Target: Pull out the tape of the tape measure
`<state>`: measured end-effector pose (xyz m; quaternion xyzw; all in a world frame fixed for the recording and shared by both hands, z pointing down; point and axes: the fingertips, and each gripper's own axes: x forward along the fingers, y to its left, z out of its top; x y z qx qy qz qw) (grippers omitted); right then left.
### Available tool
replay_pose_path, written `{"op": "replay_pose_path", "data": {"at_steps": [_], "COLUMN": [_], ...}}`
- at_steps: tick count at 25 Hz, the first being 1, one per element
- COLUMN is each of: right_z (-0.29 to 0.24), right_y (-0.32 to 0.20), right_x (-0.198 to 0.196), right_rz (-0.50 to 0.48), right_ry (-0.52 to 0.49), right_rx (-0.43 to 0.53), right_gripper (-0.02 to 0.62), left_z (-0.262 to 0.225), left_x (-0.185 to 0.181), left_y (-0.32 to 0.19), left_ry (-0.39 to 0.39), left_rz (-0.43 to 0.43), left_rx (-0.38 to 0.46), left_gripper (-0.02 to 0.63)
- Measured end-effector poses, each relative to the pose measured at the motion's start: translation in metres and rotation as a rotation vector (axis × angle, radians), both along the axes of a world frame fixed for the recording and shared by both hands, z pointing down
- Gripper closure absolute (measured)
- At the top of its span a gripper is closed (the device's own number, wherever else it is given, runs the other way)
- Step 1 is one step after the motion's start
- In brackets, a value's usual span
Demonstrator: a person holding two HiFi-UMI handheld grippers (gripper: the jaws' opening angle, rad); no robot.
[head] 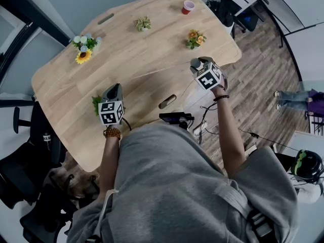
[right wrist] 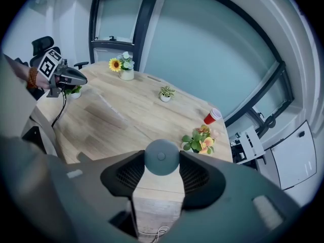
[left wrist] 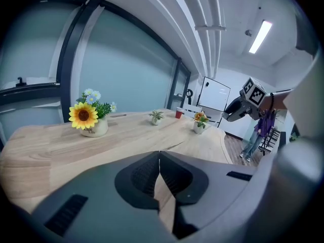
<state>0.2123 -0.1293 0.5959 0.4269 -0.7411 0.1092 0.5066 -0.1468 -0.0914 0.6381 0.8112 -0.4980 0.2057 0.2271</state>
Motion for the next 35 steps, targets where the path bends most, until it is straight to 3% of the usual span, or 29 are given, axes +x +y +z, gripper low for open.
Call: {"op": "replay_pose_path", "data": {"at_steps": [35], "right_z": [0.024], "right_y": [-0.013], "right_x": [0.0], "right_rz": [-0.028], "right_ry": [-0.026], "right_rx": [-0.057], "right_gripper": [0.371], "left_z": [0.019], "left_x": [0.007], "left_y": [0.001], "left_ry": [-0.017], "left_rz": [-0.02], "left_rx": [-0.058], "left_gripper": [0.595]}}
